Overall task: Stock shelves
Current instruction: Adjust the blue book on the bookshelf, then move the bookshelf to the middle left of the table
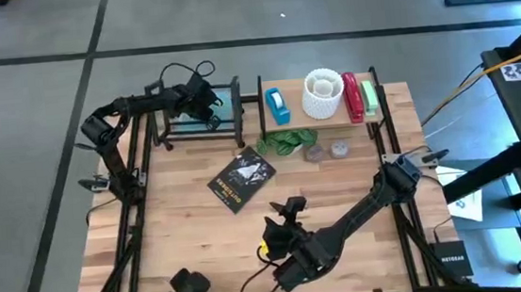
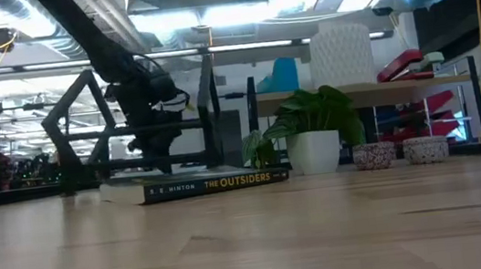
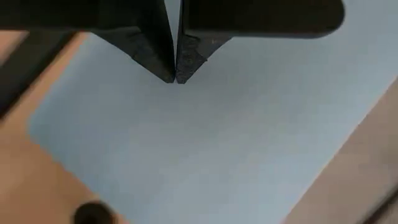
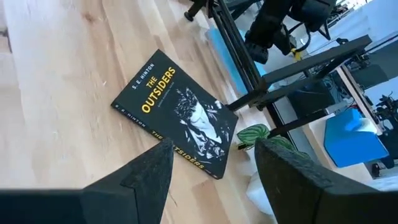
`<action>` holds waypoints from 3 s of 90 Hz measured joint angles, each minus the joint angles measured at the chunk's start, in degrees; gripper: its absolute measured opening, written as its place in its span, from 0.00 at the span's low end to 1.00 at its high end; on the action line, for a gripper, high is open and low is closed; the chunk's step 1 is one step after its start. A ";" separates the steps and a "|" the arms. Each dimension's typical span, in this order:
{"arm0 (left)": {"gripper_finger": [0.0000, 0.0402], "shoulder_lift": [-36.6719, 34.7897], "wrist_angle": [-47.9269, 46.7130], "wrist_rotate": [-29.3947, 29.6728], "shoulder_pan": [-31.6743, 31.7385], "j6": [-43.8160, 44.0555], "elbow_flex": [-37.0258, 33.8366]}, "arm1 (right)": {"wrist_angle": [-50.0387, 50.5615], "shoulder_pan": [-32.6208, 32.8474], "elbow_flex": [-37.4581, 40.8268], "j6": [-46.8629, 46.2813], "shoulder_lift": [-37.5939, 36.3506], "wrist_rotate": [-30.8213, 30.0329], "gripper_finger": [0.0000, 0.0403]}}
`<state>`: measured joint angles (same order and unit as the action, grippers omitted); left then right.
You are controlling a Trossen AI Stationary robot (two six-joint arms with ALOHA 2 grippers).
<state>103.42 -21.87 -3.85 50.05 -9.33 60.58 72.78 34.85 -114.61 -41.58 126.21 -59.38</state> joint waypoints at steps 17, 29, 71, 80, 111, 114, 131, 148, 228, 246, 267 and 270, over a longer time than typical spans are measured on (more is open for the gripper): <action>0.00 -1.40 -1.55 1.12 -1.43 1.47 -0.20 | -0.53 0.00 0.00 0.04 0.00 0.01 0.52; 0.00 -1.57 -0.80 8.85 -4.02 0.79 -0.37 | -0.74 0.00 0.00 0.17 0.00 -0.42 0.52; 0.00 2.71 5.65 12.23 -5.13 4.76 0.10 | -1.25 0.00 0.00 0.31 0.00 0.06 0.52; 0.00 2.86 4.30 9.85 -4.85 6.05 0.13 | -1.29 0.00 0.00 0.31 0.00 0.07 0.52; 0.00 1.56 -2.14 -4.53 -4.30 10.46 0.22 | -1.26 0.00 0.00 0.35 0.00 -0.09 0.52; 0.00 1.00 -3.06 -5.00 -4.63 10.55 0.11 | -1.22 0.00 0.00 0.40 0.00 -0.07 0.52; 0.00 -4.29 -6.70 -3.54 -6.52 11.69 -0.56 | -1.18 0.00 0.00 0.52 0.00 -0.10 0.52; 0.00 -7.21 -6.71 3.29 -7.97 11.32 -0.48 | -1.17 0.00 0.00 0.55 0.00 -0.26 0.52; 0.00 -7.32 -11.17 26.07 -21.22 17.55 -0.24 | -1.26 -0.69 0.00 3.11 0.00 -3.28 0.52; 0.00 -7.52 -15.47 29.50 -23.36 21.12 -0.22 | -1.49 -2.20 0.00 5.99 0.00 -3.99 0.52; 0.00 -11.34 -18.31 32.29 -24.71 22.41 -0.22 | -3.05 -3.94 0.00 9.10 0.00 -2.58 0.52; 0.00 -12.29 -18.36 32.29 -24.91 22.42 -0.22 | -3.05 -4.18 0.00 9.11 0.00 -2.57 0.52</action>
<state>91.13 -40.22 28.44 25.13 13.09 60.36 69.72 30.67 -114.61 -32.47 126.21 -61.95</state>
